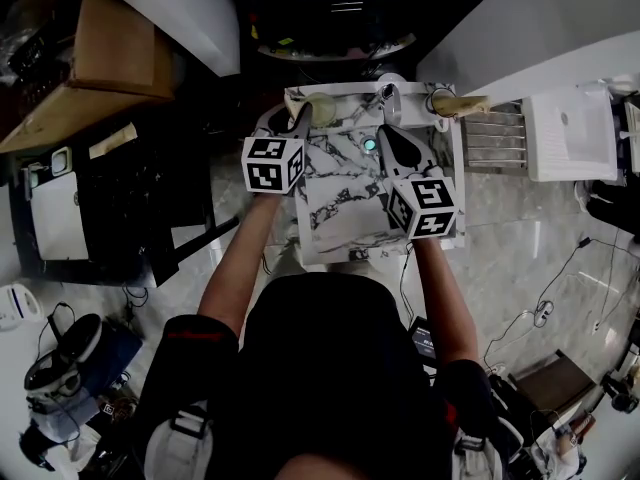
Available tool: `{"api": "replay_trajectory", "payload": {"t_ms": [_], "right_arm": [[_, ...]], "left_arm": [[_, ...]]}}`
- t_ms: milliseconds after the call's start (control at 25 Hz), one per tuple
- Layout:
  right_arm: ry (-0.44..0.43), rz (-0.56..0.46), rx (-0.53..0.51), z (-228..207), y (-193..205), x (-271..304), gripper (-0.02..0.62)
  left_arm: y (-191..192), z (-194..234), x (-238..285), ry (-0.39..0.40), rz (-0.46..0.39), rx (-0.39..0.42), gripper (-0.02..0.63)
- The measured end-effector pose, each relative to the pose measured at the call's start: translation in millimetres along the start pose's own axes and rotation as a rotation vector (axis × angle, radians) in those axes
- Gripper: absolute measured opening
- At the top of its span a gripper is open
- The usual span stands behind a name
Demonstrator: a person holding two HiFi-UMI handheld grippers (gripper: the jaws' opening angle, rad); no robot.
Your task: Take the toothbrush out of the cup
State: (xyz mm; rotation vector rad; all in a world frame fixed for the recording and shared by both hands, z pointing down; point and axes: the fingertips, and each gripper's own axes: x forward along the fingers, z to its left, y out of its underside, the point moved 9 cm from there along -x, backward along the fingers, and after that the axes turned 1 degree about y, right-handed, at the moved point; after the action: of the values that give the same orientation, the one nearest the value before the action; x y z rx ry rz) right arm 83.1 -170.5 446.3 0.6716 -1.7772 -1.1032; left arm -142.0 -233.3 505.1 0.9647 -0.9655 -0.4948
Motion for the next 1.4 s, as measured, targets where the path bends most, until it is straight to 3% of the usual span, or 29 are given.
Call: {"api": "replay_trajectory", "payload": {"t_ms": [760,1400], "right_arm": [[-0.030,-0.064,-0.001,2.4,-16.3,-12.1,0.035],[-0.124,-0.099,-0.058,18.6,-16.9,-29.8,0.035]], "left_arm": [[-39.0,-23.8,-54.6,-0.039,-0.136,0.051,0.083],[-43.5,-60.3,-122.0,-0.099,-0.261,0.103,0.083]]}}
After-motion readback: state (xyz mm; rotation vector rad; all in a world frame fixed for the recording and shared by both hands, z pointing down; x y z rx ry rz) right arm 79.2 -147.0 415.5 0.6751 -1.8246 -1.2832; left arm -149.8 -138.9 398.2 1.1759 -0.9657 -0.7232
